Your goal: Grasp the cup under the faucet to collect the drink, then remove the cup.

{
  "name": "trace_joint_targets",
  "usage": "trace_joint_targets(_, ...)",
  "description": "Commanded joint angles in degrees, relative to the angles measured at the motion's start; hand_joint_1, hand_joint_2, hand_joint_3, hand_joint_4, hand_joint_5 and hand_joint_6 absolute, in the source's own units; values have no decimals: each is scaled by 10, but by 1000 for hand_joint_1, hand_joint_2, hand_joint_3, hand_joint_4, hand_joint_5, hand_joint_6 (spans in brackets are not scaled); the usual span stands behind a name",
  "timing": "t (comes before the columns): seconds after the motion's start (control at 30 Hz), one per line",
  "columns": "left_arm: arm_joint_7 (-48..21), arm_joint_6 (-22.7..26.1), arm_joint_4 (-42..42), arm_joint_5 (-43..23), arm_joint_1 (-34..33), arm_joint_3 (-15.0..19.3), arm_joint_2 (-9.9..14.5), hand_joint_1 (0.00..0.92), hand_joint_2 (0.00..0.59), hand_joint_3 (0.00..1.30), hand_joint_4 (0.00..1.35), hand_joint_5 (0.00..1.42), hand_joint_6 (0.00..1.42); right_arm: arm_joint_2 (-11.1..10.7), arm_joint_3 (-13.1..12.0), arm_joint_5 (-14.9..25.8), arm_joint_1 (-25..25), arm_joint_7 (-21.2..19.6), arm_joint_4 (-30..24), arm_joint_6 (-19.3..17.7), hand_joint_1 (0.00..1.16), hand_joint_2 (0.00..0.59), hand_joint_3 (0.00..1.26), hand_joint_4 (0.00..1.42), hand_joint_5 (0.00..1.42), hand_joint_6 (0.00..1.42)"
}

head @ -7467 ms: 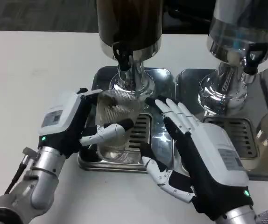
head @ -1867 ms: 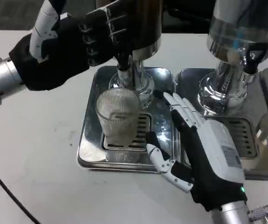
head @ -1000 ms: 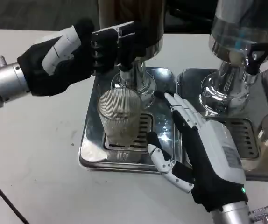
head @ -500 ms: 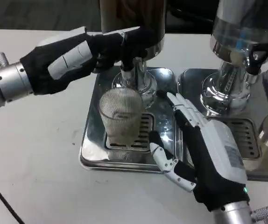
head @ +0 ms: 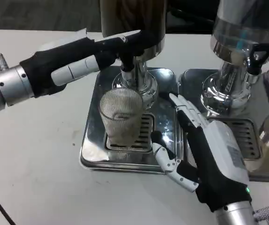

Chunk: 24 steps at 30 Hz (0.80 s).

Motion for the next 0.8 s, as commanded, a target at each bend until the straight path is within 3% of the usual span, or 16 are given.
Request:
trace_joint_targets(0.03, -2, -9, 3, 30, 24, -22, 3, 0, 82, 69, 0, 47, 0, -1, -5, 15, -1, 7, -1, -8, 445, 478, 147, 87, 86, 113)
trace_joint_targets(0.8, 48, -85, 5, 57, 31, -57, 10, 0, 65, 67, 0, 46, 0, -4, -14, 52, -4, 18, 6, -16, 438, 470, 139, 87, 86, 113)
